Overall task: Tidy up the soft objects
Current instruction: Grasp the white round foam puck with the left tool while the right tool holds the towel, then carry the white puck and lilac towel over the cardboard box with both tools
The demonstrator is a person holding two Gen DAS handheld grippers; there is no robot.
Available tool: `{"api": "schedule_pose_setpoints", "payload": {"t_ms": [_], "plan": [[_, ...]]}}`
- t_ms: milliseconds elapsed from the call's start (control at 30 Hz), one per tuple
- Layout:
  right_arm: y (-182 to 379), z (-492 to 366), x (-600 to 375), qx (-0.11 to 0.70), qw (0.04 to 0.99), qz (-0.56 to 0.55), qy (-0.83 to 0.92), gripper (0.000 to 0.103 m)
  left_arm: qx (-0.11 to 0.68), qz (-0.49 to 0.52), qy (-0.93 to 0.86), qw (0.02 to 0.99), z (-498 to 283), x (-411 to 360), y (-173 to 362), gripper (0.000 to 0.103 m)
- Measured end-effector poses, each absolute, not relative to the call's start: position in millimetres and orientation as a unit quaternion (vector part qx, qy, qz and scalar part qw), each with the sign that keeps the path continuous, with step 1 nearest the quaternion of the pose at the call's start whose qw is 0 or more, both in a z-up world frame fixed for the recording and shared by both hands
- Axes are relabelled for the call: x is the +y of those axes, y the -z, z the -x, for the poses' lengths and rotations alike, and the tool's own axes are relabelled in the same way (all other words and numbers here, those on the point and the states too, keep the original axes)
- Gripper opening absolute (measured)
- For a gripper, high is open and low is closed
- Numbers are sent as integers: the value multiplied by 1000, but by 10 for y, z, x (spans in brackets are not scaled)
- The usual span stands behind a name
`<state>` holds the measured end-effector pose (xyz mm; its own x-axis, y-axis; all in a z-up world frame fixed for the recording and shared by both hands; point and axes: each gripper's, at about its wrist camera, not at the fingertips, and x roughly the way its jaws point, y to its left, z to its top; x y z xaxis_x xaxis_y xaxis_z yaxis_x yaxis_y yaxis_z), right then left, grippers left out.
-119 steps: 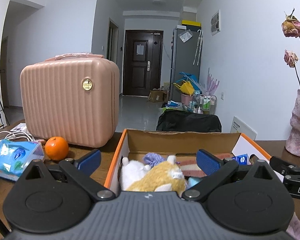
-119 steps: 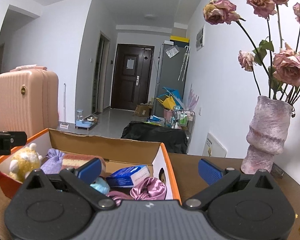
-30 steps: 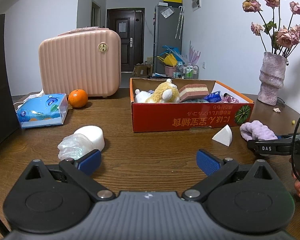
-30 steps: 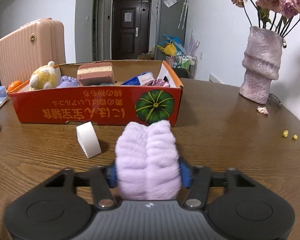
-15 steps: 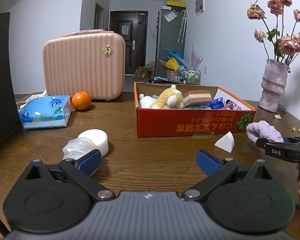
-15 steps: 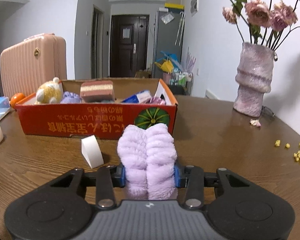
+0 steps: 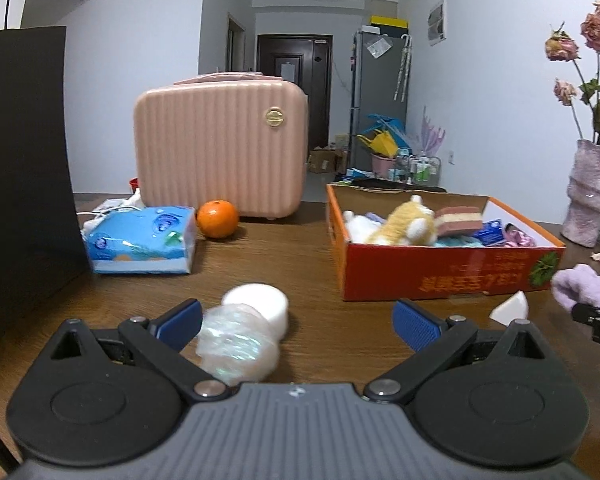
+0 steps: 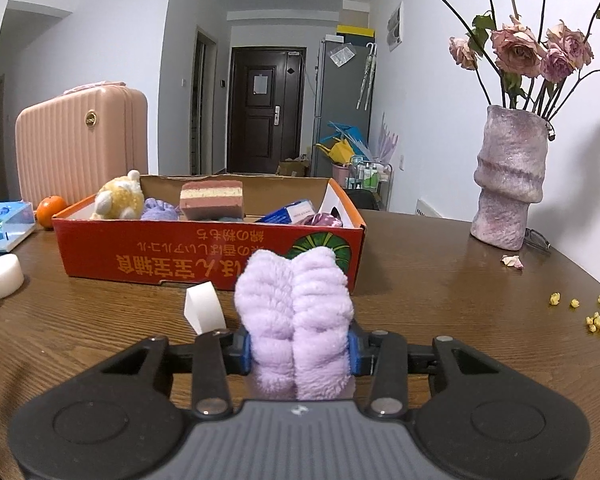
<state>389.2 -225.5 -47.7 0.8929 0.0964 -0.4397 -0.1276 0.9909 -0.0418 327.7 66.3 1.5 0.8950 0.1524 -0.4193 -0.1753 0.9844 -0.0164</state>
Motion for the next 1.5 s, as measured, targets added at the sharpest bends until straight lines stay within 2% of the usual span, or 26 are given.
{"api": "schedule_pose_setpoints", "payload": {"t_ms": [200,433,1100,1167,1233,1300,1367,1433,1500], "plan": [[480,-3885,-2255,224,972,37,-56,40,232,7,-96,968,-3506,800,-65,103],[492,-3907,-2261,225,972,38,-50,40,289,-15,-106,951,-3940,917,-46,103],[498,-3927,-2278,225,973,32,-44,41,382,-6,-100,919,-4618,1079,248,102],[498,-3932,-2281,225,973,31,-43,41,388,-5,-101,916,-4637,1082,285,98],[499,-3934,-2281,226,973,31,-44,41,395,-4,-102,913,-4654,1079,315,87],[501,-3934,-2283,227,972,30,-44,41,402,0,-102,910,-4673,1090,346,80],[500,-3933,-2283,227,972,30,-45,41,409,3,-106,906,-4695,1106,383,78],[500,-3933,-2282,227,972,31,-44,41,414,8,-109,904,-4707,1125,406,66],[497,-3933,-2278,225,973,33,-43,41,416,17,-106,903,-4712,1158,416,59]]}}
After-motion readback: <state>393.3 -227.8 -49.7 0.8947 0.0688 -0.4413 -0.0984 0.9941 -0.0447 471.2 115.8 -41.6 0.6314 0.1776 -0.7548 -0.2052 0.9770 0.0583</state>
